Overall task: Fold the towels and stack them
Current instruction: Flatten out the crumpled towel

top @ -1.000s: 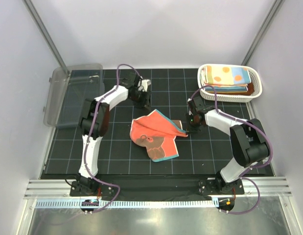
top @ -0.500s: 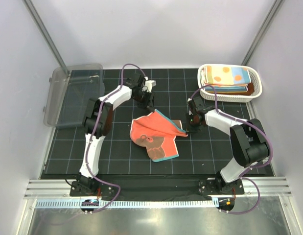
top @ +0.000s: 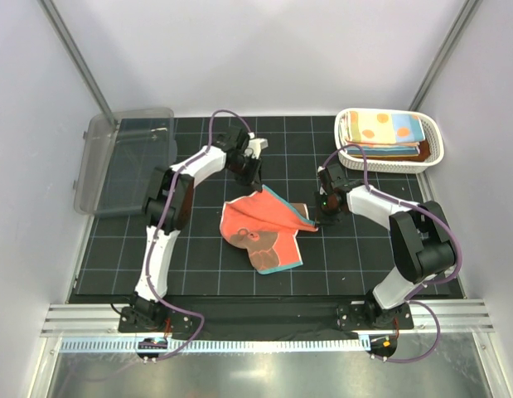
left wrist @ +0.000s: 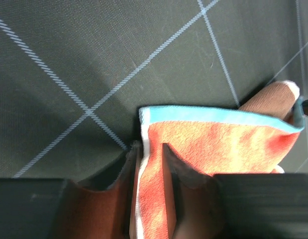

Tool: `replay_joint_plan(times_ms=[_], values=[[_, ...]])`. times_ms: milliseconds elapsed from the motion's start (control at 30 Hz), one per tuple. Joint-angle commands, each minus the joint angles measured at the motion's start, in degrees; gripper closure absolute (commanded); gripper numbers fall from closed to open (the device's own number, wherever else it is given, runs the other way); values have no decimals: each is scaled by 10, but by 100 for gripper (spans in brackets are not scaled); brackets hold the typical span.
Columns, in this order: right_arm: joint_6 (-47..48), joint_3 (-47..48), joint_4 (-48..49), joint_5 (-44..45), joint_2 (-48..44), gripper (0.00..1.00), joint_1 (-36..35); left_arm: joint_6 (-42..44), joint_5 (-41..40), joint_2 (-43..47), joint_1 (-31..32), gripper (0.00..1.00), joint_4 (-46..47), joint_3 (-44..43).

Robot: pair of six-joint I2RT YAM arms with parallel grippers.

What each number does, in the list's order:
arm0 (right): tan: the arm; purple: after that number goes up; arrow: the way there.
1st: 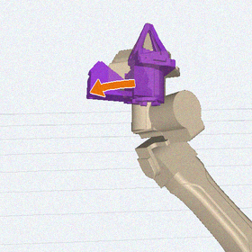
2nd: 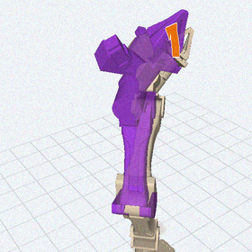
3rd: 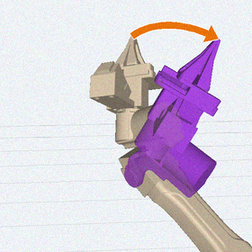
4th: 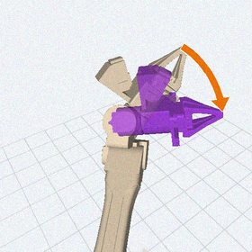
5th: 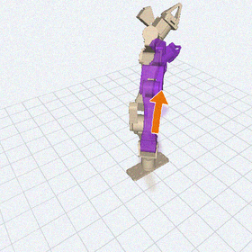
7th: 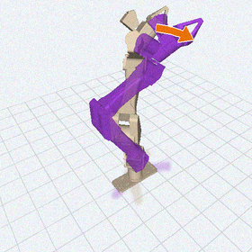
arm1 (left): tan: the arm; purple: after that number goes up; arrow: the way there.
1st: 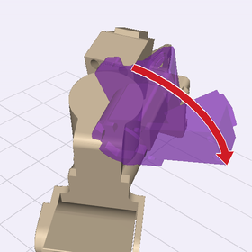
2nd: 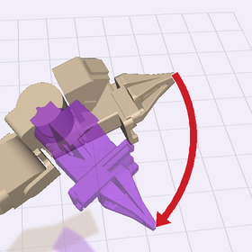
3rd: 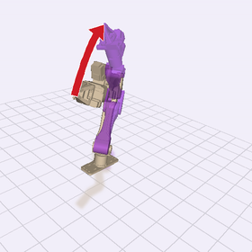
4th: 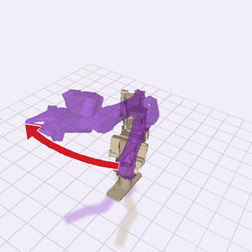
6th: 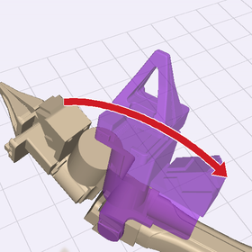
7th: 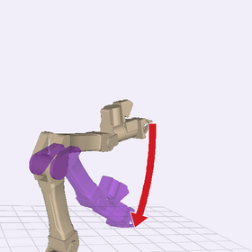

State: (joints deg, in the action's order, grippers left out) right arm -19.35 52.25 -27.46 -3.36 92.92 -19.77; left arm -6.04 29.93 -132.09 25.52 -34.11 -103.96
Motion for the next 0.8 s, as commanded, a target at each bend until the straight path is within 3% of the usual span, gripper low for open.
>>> replay_joint_plan(times_ms=[0,100,267,333,467,500,533,667,767], values=[[4,2,13,12,-14,99,-2,-18,16,-24,6,81,1,-12],[-2,14,5,14,-14,99,-2,-49,28,-19,5,100,14,-23],[-29,59,-16,51,-93,99,-10,-109,32,73,4,100,24,-7],[-29,73,-28,72,-154,99,-16,-138,15,129,5,100,39,51],[-31,49,-54,62,-290,99,-40,-196,7,326,27,100,92,196],[-40,40,-55,45,-322,99,-40,-201,-4,409,35,100,96,225],[-48,28,-58,22,-394,99,-42,-207,-14,448,57,100,99,274],[-100,37,-71,-52,-546,99,-46,-260,-81,659,139,100,104,364],[-124,51,-23,-114,-651,99,-46,-336,-139,809,189,100,144,408]])
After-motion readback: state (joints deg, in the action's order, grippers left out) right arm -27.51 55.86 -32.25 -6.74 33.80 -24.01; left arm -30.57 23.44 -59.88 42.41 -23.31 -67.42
